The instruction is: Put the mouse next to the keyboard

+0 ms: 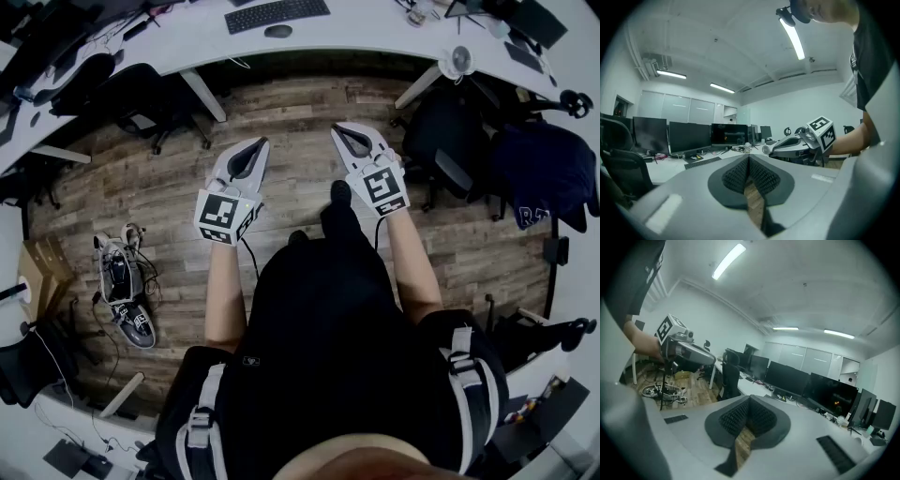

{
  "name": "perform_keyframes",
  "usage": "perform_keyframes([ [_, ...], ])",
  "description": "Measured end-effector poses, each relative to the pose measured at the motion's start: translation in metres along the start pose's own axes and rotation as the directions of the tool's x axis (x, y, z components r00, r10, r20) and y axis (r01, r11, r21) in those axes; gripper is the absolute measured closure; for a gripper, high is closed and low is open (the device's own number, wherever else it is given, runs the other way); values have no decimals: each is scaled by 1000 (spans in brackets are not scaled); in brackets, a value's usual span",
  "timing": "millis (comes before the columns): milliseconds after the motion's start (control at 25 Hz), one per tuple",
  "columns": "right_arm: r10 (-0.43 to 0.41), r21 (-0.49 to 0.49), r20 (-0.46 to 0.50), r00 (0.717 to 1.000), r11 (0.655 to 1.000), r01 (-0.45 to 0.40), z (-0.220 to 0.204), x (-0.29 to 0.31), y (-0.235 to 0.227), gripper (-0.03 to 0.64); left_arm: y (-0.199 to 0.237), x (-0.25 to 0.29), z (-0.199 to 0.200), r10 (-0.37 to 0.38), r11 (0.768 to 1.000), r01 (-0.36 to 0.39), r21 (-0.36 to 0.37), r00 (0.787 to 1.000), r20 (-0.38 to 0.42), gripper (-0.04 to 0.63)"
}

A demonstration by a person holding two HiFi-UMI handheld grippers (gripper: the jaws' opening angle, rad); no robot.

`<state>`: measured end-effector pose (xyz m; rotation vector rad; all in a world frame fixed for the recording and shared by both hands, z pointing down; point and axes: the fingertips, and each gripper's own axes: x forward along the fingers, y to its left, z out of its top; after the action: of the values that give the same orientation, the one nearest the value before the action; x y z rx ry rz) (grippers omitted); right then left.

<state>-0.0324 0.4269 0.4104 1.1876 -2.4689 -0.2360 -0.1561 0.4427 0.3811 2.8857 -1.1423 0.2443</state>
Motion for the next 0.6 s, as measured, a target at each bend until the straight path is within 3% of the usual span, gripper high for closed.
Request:
perform_keyframes([
  [600, -16, 35, -17, 1000, 999, 17, -24, -5, -29, 614, -18, 26, 0, -5, 999, 6, 37, 1000, -27, 598],
])
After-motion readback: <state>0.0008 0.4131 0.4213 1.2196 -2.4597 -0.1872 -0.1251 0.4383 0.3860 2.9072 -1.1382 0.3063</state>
